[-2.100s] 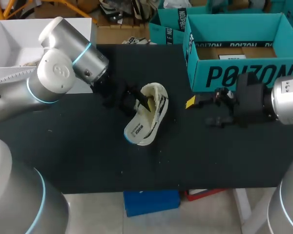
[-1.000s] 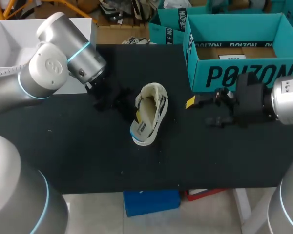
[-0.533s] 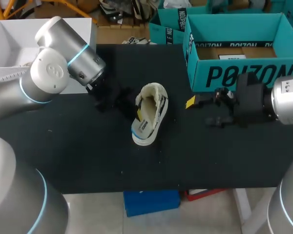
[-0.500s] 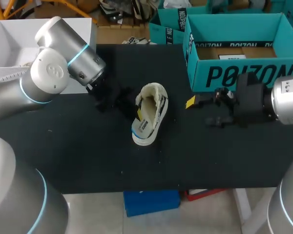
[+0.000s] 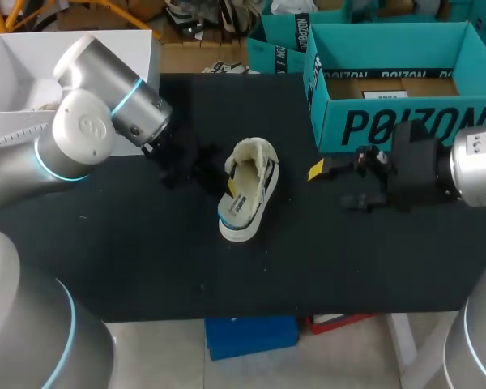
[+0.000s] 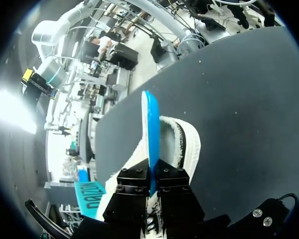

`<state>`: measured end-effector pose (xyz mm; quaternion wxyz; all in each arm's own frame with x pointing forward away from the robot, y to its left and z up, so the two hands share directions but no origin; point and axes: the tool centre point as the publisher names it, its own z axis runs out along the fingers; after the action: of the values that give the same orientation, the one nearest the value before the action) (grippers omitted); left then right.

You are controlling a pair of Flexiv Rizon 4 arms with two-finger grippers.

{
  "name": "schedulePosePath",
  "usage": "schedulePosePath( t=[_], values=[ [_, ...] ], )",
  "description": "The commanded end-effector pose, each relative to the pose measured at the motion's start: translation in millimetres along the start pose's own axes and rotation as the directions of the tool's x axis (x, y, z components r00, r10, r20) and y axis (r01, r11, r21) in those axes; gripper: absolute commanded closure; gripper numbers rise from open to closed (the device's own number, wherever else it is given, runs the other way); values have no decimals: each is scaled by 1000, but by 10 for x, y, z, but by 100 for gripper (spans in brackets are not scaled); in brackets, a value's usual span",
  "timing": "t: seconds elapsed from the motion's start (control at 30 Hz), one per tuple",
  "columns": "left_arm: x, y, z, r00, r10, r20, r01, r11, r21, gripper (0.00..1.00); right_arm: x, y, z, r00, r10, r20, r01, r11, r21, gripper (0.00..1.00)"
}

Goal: Take the shoe out of the shoebox, open the shoe tongue, remove and reinsert the insole, then place the shoe into the shoebox

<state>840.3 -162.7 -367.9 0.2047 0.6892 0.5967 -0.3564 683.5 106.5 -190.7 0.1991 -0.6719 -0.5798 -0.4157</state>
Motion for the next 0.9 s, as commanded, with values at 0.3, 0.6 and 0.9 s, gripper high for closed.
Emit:
schedulePosePath(
  t=[0.3,0.6,0.9],
  values=[
    [-26,95,-14,1000,-15,-1,14,998,-60,100,4,0,4,1000,0,1,0,1000,0,0],
    [-158,-88,-66,1000,5,25,-5,1000,-15,28,4,0,4,1000,0,1,0,1000,0,0],
    [-234,-355,-98,999,35,29,-36,998,51,44,4,0,4,1000,0,1,0,1000,0,0]
  ],
)
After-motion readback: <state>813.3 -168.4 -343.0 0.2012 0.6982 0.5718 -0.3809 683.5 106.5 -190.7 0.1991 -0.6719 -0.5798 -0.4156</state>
